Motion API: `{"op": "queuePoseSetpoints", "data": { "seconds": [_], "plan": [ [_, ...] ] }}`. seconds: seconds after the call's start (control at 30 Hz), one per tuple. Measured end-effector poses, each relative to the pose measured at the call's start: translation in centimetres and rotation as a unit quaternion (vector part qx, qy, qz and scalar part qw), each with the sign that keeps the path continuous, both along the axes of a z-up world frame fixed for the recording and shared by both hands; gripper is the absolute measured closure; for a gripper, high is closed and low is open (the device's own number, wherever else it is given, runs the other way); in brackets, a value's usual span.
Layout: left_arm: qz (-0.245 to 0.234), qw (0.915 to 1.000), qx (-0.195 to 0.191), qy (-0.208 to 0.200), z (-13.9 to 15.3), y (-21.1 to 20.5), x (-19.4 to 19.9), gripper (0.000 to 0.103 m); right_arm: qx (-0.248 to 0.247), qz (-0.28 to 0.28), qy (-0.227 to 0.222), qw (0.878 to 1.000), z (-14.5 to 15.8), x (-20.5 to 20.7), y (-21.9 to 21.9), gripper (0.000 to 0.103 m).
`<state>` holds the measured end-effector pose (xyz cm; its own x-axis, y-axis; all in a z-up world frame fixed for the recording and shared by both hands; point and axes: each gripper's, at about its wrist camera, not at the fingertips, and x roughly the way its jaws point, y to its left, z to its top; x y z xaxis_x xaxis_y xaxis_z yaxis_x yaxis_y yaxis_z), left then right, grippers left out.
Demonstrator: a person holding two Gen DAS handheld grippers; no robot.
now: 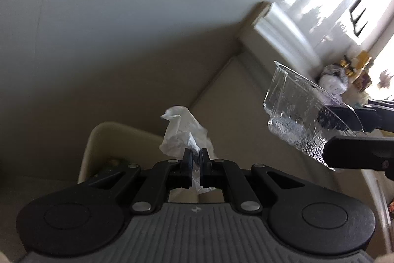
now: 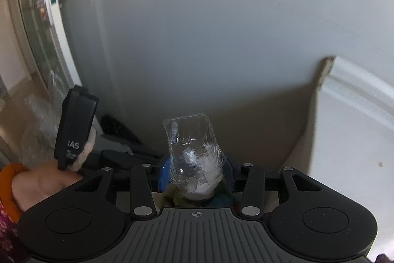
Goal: Collect trash
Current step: 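Lift and carry the tissue and plastic container with both tools to the wastebasket, then open both tools to drop the tissue and container into the wastebasket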
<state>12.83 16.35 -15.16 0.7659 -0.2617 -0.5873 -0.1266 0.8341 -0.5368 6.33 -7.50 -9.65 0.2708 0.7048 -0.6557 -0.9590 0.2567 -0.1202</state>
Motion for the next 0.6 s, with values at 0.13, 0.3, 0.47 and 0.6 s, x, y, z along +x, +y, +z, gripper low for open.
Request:
{"op": "queuePoseSetpoints", "data": {
  "seconds": [0.13,0.3,0.47,0.6],
  "plan": [
    [0.008,0.9997,-0.003,0.022,-1.7,0.4,0.3,0.098,-0.029,-0.005,-0.004,1.0,-1.5,-0.3,1.5,0.061],
    [0.019,0.9983,-0.011,0.054,-4.0,0.8,0.9,0.098,-0.057,-0.027,0.013,0.998,-3.3,0.4,3.1,0.06],
    [0.028,0.9959,-0.013,0.085,-6.6,1.3,1.7,0.098,-0.085,-0.043,0.037,0.995,-5.3,1.2,4.8,0.06],
    [0.037,0.9937,-0.003,0.105,-8.4,1.9,1.5,0.098,-0.102,-0.058,0.039,0.992,-6.4,2.1,5.8,0.06]
  ]
}}
